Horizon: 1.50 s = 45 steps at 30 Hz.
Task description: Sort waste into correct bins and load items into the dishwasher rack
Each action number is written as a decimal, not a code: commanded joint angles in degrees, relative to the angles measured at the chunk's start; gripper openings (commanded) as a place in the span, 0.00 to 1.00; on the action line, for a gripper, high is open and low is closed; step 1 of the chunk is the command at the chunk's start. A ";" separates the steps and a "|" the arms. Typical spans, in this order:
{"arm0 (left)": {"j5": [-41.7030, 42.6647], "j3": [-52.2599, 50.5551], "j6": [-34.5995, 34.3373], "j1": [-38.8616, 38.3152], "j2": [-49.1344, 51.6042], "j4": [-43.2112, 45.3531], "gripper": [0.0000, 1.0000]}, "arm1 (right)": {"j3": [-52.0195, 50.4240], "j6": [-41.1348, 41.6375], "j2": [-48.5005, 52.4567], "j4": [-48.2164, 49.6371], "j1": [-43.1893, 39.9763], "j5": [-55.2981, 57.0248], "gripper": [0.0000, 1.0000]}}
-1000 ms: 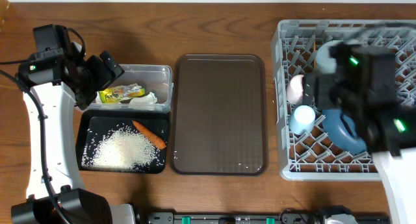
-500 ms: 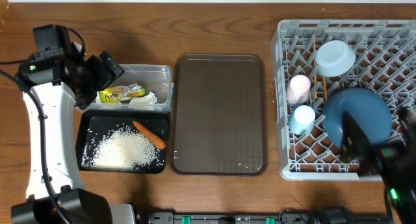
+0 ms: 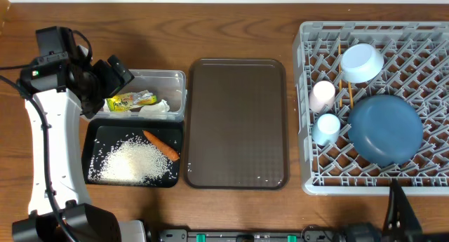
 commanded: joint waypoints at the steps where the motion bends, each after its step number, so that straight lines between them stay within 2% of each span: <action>1: -0.37 -0.02 0.79 0.24 -0.11 -0.17 0.98 | -2.40 0.87 -3.82 -0.22 -1.66 0.59 0.99; 8: -0.37 -0.02 0.79 0.24 -0.11 -0.17 0.98 | -12.09 1.79 -13.18 0.81 -3.23 0.57 0.99; 13: -0.37 -0.02 0.79 0.24 -0.09 -0.17 0.98 | -21.66 6.95 -18.45 4.90 -3.91 0.57 0.99; 17: -0.37 -0.02 0.79 0.24 -0.09 -0.17 0.98 | -27.85 10.64 -18.36 7.48 -3.85 0.09 0.99; 20: -0.37 -0.02 0.79 0.24 -0.11 -0.17 0.98 | -33.03 11.19 -18.36 13.22 -3.76 -1.42 0.99; 33: -0.37 -0.02 0.79 0.24 -0.11 -0.17 0.98 | -53.40 10.05 -18.36 51.93 -3.78 -3.91 0.99; 45: -0.37 -0.02 0.79 0.24 -0.09 -0.17 0.98 | -69.83 8.55 -18.40 68.22 -3.78 -3.67 0.99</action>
